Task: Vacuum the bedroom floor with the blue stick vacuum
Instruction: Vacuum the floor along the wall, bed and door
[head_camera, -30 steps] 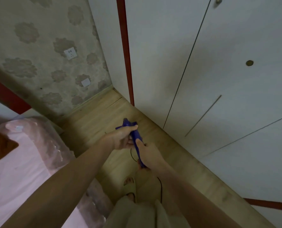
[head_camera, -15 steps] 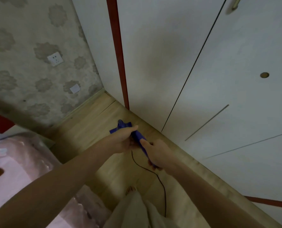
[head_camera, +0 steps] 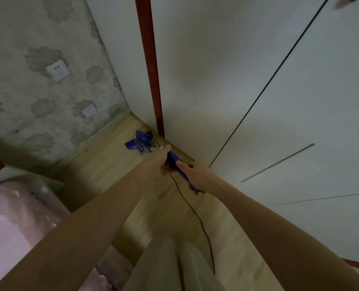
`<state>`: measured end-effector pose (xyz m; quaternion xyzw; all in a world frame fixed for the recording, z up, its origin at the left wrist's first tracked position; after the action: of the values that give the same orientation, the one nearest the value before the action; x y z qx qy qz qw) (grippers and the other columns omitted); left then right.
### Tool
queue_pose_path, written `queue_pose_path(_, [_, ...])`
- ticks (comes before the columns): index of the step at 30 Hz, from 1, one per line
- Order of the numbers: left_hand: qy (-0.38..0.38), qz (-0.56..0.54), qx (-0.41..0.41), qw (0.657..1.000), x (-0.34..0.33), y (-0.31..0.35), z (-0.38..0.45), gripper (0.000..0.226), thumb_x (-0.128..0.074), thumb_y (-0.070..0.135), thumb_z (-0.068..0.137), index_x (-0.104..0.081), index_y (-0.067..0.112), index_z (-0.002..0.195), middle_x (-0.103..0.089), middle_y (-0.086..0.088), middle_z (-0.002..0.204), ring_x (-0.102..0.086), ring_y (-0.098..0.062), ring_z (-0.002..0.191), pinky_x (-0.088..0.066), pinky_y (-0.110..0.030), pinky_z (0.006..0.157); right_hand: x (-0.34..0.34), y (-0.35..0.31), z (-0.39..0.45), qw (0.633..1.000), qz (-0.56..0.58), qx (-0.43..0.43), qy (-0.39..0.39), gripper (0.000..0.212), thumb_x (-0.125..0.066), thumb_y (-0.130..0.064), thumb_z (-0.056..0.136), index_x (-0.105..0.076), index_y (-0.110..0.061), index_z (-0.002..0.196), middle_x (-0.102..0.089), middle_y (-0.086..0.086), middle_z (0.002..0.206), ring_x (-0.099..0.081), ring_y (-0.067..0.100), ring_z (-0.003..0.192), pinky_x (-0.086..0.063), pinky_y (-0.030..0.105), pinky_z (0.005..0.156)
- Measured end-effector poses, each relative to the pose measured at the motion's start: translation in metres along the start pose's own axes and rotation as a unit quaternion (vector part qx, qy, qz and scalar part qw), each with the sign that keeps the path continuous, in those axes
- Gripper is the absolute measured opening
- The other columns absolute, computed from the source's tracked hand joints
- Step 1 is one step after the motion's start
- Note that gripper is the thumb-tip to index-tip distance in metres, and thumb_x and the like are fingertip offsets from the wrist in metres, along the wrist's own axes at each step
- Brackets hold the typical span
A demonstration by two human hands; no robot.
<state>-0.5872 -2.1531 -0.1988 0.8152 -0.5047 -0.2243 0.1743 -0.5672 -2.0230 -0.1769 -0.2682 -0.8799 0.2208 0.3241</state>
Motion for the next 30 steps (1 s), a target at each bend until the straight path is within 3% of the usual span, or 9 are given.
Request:
queue_pose_path(2, [0.013,-0.004,-0.009,1.0,0.001,0.01,0.017,0.035,-0.048,0.029,0.101,-0.043,0.006,0.127,-0.062,-0.012,0.09,-0.063,-0.023,0.077,-0.058,-0.037,0.064,0.001,-0.006,0.022,1.0,0.002,0.004,0.0,0.052,-0.035,-0.056,0.099,-0.057,-0.01,0.109,-0.056,0.004,0.064,-0.049,0.009,0.038,-0.033,0.012,0.033])
queue_pose_path(6, [0.036,-0.014,-0.022,0.999,0.008,0.03,0.05,0.026,-0.049,0.027,0.101,-0.044,0.006,0.115,-0.061,-0.012,0.091,-0.062,-0.025,0.082,-0.053,-0.039,0.078,0.001,-0.019,0.058,1.0,0.01,0.015,-0.002,0.05,-0.035,-0.056,0.099,-0.056,-0.012,0.11,-0.055,0.003,0.064,-0.049,0.01,0.04,-0.034,0.012,0.033])
queue_pose_path(11, [0.044,-0.001,-0.021,0.999,0.014,0.041,0.066,0.023,-0.048,0.026,0.101,-0.047,0.007,0.113,-0.062,-0.011,0.09,-0.063,-0.022,0.076,-0.054,-0.035,0.06,-0.003,-0.026,0.075,0.999,0.025,0.022,-0.016,0.049,-0.034,-0.054,0.1,-0.057,-0.013,0.116,-0.053,0.002,0.066,-0.049,0.01,0.045,-0.039,0.015,0.037])
queue_pose_path(15, [0.017,0.005,0.003,1.0,0.019,0.041,0.054,0.019,-0.048,0.026,0.101,-0.05,0.006,0.099,-0.063,-0.013,0.09,-0.064,-0.024,0.078,-0.055,-0.037,0.068,0.003,-0.028,0.055,0.999,0.016,0.026,-0.013,0.046,-0.035,-0.053,0.1,-0.058,-0.014,0.11,-0.052,0.0,0.061,-0.046,0.004,0.035,-0.038,0.014,0.037])
queue_pose_path(21, [-0.021,-0.007,0.014,1.0,0.011,0.041,0.046,0.031,-0.049,0.028,0.1,-0.047,0.002,0.118,-0.064,-0.014,0.091,-0.065,-0.025,0.079,-0.059,-0.037,0.063,0.016,-0.025,0.044,0.999,0.013,0.042,0.001,0.049,-0.036,-0.052,0.1,-0.06,-0.01,0.109,-0.054,0.002,0.059,-0.047,0.006,0.035,-0.045,0.022,0.046])
queue_pose_path(24, [0.012,-0.018,0.001,1.0,0.007,0.037,0.056,0.027,-0.047,0.026,0.101,-0.045,0.005,0.117,-0.063,-0.013,0.091,-0.064,-0.024,0.075,-0.058,-0.038,0.059,0.008,-0.02,0.058,0.999,0.018,0.042,0.002,0.048,-0.036,-0.053,0.1,-0.059,-0.013,0.113,-0.053,0.002,0.062,-0.047,0.006,0.038,-0.045,0.02,0.044])
queue_pose_path(27, [0.041,-0.009,-0.01,0.999,0.016,0.034,0.071,0.024,-0.046,0.027,0.102,-0.047,0.005,0.113,-0.061,-0.011,0.087,-0.061,-0.023,0.075,-0.053,-0.041,0.077,-0.007,-0.019,0.075,0.999,0.019,0.038,-0.003,0.049,-0.036,-0.054,0.099,-0.059,-0.013,0.112,-0.055,0.003,0.066,-0.048,0.007,0.04,-0.042,0.017,0.04])
queue_pose_path(30, [0.05,0.0,-0.021,0.999,0.026,0.036,0.077,0.022,-0.047,0.027,0.101,-0.049,0.005,0.105,-0.062,-0.011,0.087,-0.062,-0.023,0.074,-0.054,-0.039,0.069,-0.017,-0.021,0.086,0.998,0.042,0.035,-0.004,0.05,-0.037,-0.054,0.099,-0.059,-0.01,0.105,-0.056,0.004,0.066,-0.049,0.009,0.04,-0.043,0.021,0.042])
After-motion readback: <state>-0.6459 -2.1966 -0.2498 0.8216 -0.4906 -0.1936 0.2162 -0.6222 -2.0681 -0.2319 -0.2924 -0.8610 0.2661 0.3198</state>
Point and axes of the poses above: each hand's wrist, its own z-axis towards the middle knuckle, its own x-axis out of the back of the hand, y = z × x, the point moved 1 cm from there along z, towards the middle knuckle
